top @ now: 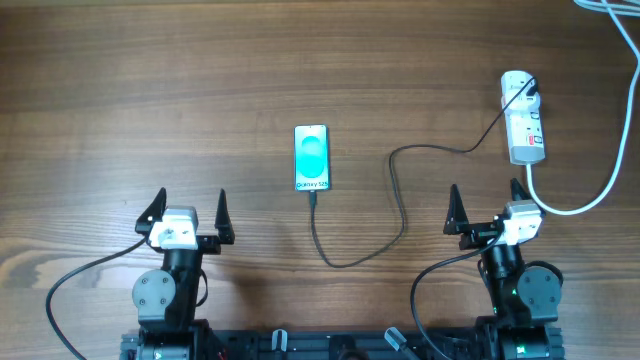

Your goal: Plug charger to phone and switch on socket

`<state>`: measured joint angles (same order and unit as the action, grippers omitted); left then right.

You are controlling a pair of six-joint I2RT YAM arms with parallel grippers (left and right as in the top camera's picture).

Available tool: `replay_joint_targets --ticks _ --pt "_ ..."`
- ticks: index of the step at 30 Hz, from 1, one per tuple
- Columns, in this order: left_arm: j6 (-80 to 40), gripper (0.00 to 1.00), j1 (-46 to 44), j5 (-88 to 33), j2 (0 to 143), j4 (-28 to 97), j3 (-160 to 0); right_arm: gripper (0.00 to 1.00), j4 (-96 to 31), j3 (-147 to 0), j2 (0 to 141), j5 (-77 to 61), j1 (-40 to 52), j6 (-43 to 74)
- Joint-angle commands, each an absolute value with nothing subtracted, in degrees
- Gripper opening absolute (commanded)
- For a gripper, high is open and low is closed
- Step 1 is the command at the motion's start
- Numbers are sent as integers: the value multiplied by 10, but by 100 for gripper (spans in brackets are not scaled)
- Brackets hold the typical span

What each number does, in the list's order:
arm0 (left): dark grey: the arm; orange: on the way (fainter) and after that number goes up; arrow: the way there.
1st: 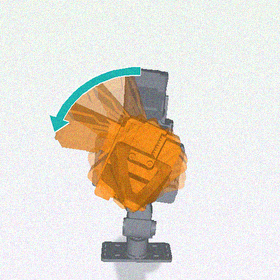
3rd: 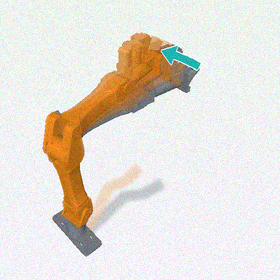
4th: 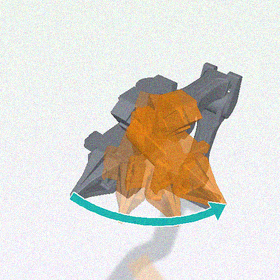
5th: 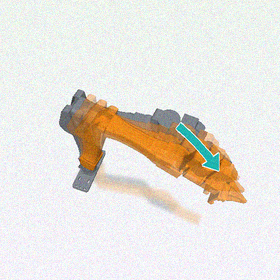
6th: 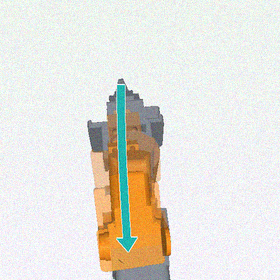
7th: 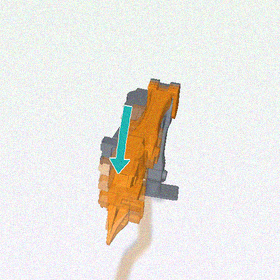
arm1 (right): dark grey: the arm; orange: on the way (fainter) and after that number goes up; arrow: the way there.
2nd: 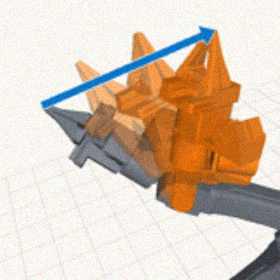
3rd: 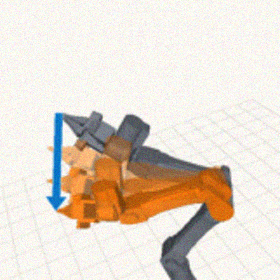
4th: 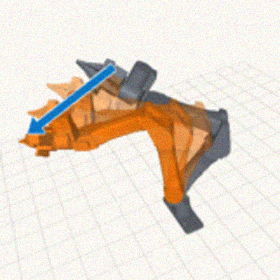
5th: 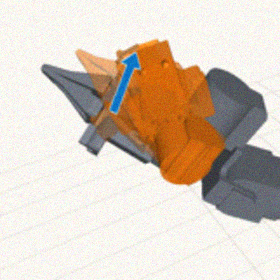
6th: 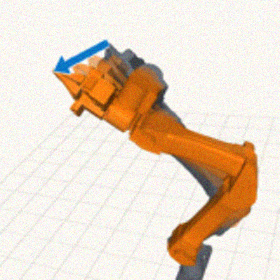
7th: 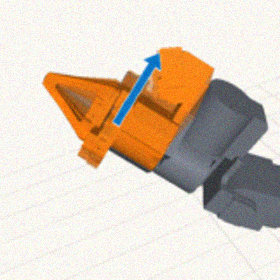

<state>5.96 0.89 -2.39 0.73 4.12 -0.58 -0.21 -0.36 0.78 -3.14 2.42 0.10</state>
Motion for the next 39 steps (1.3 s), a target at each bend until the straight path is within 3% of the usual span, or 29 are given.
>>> replay_joint_targets --ticks 1,11,39 --pt "58 100 13 -18 2 46 -3 100 0 -3 2 -26 22 0" --pt "-37 100 16 32 2 43 -3 100 0 -3 2 -26 22 1" --pt "23 100 16 9 2 46 -3 99 0 -3 2 -26 22 0"
